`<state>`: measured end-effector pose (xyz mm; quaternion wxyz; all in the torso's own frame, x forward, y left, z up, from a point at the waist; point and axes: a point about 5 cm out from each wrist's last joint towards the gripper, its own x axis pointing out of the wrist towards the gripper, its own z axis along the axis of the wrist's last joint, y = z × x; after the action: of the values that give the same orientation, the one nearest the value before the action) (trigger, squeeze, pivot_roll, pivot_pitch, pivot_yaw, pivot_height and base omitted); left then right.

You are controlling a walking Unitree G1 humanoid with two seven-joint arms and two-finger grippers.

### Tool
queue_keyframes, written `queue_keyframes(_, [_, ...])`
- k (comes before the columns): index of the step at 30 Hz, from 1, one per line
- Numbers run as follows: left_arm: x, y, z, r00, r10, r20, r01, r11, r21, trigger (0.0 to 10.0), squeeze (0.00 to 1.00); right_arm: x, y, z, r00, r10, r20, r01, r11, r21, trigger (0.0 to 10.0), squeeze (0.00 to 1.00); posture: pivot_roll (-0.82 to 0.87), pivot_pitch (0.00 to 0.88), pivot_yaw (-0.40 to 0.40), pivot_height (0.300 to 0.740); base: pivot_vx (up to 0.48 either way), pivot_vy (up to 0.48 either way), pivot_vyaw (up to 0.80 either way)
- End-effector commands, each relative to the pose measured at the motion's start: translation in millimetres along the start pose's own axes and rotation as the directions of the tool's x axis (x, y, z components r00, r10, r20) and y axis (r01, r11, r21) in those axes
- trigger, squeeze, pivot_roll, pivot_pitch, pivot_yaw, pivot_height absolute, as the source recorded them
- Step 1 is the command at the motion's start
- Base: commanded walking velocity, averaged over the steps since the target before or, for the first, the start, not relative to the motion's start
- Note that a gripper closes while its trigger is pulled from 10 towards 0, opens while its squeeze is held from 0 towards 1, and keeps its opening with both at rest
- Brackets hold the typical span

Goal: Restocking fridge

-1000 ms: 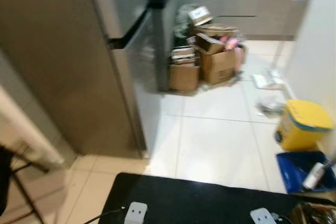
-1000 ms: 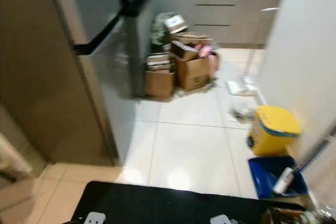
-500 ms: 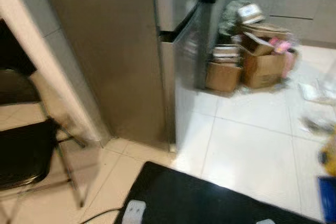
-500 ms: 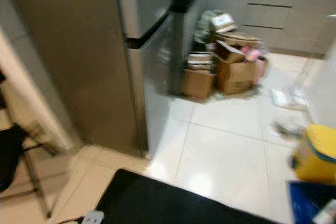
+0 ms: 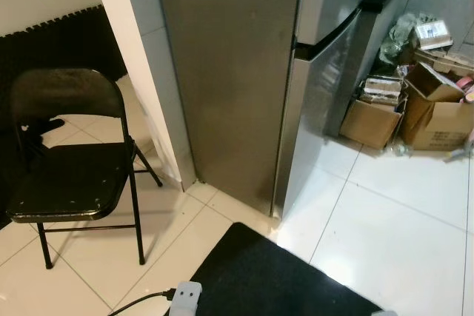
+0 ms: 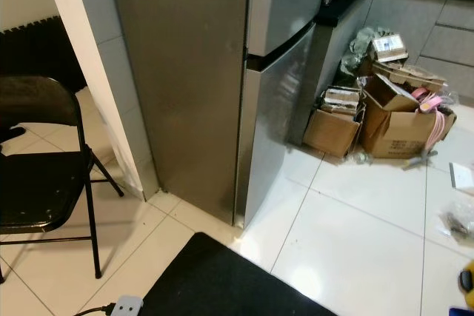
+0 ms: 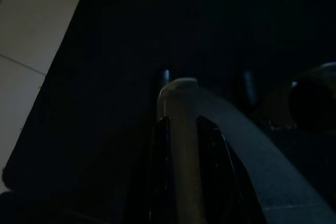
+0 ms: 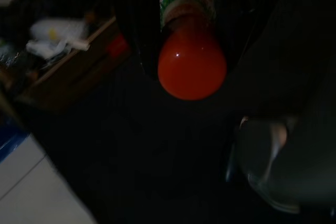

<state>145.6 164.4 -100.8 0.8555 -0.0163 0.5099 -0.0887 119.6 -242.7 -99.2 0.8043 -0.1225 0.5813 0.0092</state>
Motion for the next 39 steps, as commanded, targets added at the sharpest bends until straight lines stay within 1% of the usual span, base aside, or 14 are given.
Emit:
queue_keyframes(1, [-0.8, -3.2, -10.6, 0.999, -0.016, -0.045, 0.015, 1.000, -0.004, 10.0, 0.00, 0.5, 0.2, 8.4, 1.000, -0.005, 0.024, 0.005, 1.000, 0.001, 10.0, 0.00, -0.03, 0.000, -0.018, 0.740, 0.000, -0.401, 0.00])
queue_keyframes(4, [-0.8, -3.3, -10.5, 0.999, -0.017, -0.045, 0.017, 1.000, -0.005, 10.0, 0.00, 0.9, 4.6, 10.4, 0.999, 0.025, 0.023, -0.025, 1.000, -0.019, 10.0, 0.00, -0.03, 0.000, -0.019, 0.740, 0.000, -0.405, 0.27])
queue_keyframes(21, [-0.8, -3.6, -10.8, 0.999, -0.022, -0.047, 0.022, 1.000, 0.005, 10.0, 0.00, 0.9, 4.3, 9.3, 1.000, 0.014, 0.020, -0.014, 1.000, -0.010, 10.0, 0.00, -0.04, 0.000, -0.014, 0.740, 0.028, -0.402, 0.80])
queue_keyframes(22, [-0.8, -3.6, -10.8, 0.999, -0.023, -0.048, 0.023, 1.000, 0.007, 10.0, 0.00, 0.9, 3.5, 8.9, 1.000, 0.003, 0.022, -0.004, 1.000, 0.008, 10.0, 0.00, -0.04, 0.000, -0.014, 0.740, 0.000, -0.401, 0.00])
queue_keyframes(25, [-0.9, -3.6, -10.9, 0.999, -0.022, -0.048, 0.023, 1.000, 0.010, 10.0, 0.00, 0.8, 3.2, 7.4, 1.000, -0.002, 0.009, 0.003, 1.000, -0.003, 10.0, 0.00, -0.05, 0.000, -0.013, 0.740, 0.000, -0.398, 0.00])
queue_keyframes(39, [-1.1, -3.0, -10.8, 0.998, -0.026, -0.049, 0.027, 0.999, 0.025, 10.0, 0.00, 0.9, 3.7, 7.4, 1.000, -0.002, 0.008, 0.002, 1.000, 0.001, 10.0, 0.00, -0.05, 0.000, -0.007, 0.740, 0.000, -0.400, 0.00])
